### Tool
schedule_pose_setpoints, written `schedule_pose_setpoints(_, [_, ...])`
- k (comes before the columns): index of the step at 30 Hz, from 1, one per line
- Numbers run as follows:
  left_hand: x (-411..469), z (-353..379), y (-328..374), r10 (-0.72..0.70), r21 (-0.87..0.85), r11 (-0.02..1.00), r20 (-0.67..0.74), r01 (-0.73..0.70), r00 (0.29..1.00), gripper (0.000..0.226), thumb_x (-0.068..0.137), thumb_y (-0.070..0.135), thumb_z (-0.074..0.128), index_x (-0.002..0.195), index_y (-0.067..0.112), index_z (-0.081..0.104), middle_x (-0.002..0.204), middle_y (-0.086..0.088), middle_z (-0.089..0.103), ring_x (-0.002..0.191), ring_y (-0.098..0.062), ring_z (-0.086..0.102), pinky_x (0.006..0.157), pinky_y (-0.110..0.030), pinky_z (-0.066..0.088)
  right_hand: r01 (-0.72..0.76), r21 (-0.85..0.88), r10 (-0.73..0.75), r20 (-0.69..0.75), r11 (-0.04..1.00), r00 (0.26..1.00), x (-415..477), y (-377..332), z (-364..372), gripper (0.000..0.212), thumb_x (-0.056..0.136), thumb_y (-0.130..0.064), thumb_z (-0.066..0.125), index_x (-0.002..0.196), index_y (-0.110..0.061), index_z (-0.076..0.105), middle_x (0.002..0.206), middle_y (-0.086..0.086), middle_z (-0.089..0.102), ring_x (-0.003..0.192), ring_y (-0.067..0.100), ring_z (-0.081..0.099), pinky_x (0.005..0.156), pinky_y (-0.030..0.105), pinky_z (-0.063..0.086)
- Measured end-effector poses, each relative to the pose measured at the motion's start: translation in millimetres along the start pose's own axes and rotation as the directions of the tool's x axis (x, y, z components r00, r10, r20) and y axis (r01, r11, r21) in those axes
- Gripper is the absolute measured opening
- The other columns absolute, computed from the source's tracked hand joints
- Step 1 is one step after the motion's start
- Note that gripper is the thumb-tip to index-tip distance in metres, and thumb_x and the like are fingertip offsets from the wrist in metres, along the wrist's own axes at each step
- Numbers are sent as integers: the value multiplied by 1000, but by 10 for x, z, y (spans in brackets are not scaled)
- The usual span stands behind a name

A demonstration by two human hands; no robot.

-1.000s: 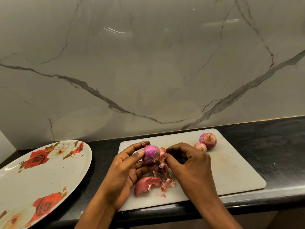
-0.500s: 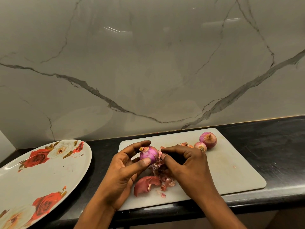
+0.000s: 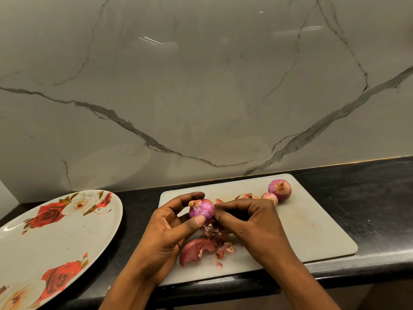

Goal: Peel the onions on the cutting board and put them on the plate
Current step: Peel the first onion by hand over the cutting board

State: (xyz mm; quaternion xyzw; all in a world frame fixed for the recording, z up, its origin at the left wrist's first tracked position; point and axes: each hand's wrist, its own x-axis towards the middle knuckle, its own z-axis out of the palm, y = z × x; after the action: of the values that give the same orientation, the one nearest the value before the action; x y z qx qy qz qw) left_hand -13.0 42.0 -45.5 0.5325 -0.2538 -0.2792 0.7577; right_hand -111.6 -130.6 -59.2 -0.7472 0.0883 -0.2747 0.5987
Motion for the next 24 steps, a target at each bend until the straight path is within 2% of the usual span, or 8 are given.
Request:
schedule_pose_setpoints(3, [-3, 2, -4, -4, -9, 1000, -9, 4, 1000, 52, 75, -5, 84, 124, 10, 75, 128, -11, 74, 117, -33, 72, 84, -32, 63, -21, 42, 21, -1, 999, 1000, -6, -8, 1, 14, 87, -23, 82, 100, -27, 84, 89, -7, 82, 86, 13, 79, 81, 42, 66])
schedule_pose_setpoints(6, [-1, -10, -14, -8, -1, 1000, -1, 8, 1000, 54, 79, -8, 82, 129, 9, 71, 129, -12, 73, 119, -35, 71, 86, -35, 63, -18, 47, 18, 5, 999, 1000, -14, -23, 6, 16, 84, -30, 83, 100, -25, 84, 87, -7, 82, 84, 13, 79, 79, 42, 66])
schedule_pose_setpoints(13, [7, -20, -21, -7, 4, 1000, 16, 6, 1000, 51, 77, -4, 82, 125, 12, 75, 130, -13, 73, 119, -36, 71, 87, -34, 63, -12, 43, 12, 5, 999, 1000, -7, -14, 8, 15, 87, -18, 83, 99, -28, 84, 88, -7, 82, 86, 13, 79, 83, 41, 66])
schedule_pose_setpoints(17, [-3, -13, -7, -13, -19, 1000, 12, 13, 1000, 49, 79, -7, 81, 124, 11, 75, 130, -14, 73, 118, -36, 72, 86, -34, 63, 1, 16, -1, -22, 1000, 1000, -6, 4, 18, 24, 87, -10, 80, 95, -32, 84, 88, -9, 82, 87, 12, 79, 83, 40, 66])
schedule_pose_setpoints(24, [7, 8, -11, -6, -15, 1000, -48, 6, 999, 46, 84, -4, 79, 127, 10, 73, 128, -11, 73, 116, -32, 73, 86, -30, 62, -24, 27, 25, -57, 999, 998, -10, 20, 17, 18, 89, -13, 79, 97, -29, 84, 89, -8, 82, 87, 13, 79, 83, 42, 65])
